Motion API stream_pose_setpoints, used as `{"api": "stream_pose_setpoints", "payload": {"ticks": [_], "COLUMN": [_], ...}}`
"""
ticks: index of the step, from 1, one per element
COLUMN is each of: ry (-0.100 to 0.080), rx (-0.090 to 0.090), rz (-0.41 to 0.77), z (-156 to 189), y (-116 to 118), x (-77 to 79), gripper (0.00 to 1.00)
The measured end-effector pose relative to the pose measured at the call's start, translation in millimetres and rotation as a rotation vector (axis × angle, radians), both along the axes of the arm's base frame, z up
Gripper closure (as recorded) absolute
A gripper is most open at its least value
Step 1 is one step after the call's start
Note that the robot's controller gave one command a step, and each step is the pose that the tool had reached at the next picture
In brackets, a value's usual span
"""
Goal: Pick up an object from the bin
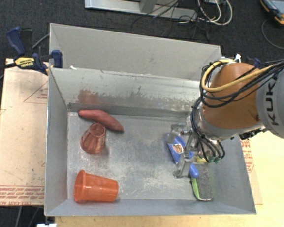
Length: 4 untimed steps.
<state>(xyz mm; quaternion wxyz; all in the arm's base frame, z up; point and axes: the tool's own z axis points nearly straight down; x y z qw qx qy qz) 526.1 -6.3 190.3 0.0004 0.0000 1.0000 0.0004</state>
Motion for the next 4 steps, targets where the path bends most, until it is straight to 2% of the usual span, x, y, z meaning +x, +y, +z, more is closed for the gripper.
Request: {"api": "stream_pose_setpoints", "payload": {"ticks": [1, 2, 3, 4], "ry": [-0.006, -0.001, -0.006, -0.007], "rx": [0.0, 0.001, 0.002, 0.0], "rz": [0.213, 0.274, 0.013, 0.446], "z": [-43.9, -88.4, -88.3, -94.3], "y": [-55.7, -62.0, -43.4, -82.3], "x": [47.0, 18.7, 16.2, 66.2], "gripper": [0.0, 0.0, 0.0, 0.0]}}
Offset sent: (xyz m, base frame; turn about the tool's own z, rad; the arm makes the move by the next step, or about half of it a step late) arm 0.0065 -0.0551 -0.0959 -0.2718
